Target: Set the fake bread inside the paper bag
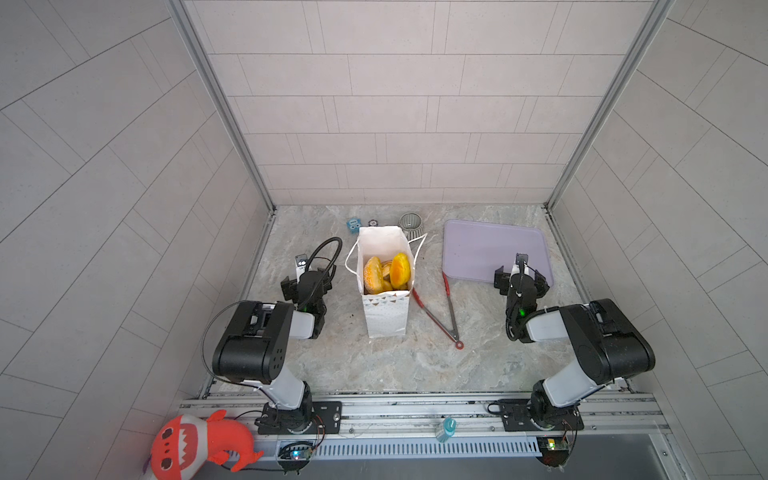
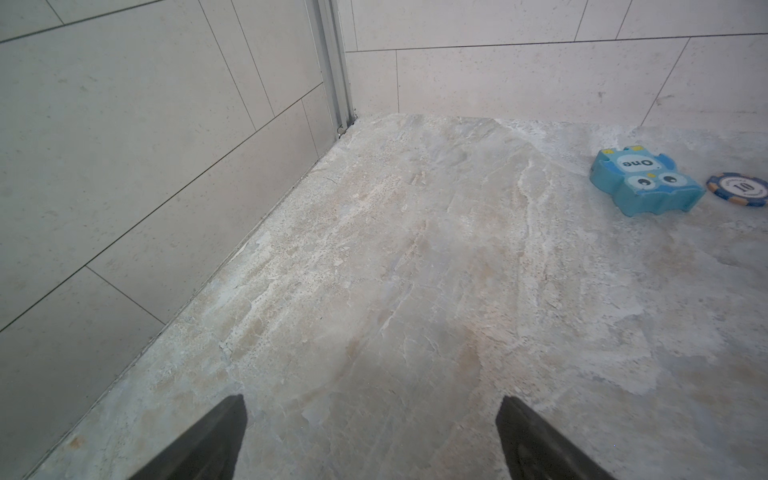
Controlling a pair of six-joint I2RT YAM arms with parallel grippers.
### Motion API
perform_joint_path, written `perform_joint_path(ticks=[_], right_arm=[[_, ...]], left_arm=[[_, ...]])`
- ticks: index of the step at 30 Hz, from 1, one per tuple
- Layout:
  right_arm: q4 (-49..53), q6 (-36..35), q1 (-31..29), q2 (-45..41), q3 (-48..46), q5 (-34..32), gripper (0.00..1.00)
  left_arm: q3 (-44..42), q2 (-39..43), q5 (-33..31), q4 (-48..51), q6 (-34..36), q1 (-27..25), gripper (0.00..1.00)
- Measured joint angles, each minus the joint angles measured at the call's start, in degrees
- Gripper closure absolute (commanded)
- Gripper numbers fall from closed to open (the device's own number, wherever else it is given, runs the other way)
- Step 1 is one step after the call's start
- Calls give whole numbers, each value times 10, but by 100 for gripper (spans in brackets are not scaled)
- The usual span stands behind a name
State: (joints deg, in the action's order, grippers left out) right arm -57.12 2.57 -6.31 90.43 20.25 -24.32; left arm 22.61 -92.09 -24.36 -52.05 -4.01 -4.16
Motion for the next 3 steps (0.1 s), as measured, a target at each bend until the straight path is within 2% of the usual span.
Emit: perform_joint_path(ticks=[3], right_arm=[[0, 0, 2, 0, 0, 2, 1]], left_arm=[[0, 0, -1, 0, 0, 0, 0]])
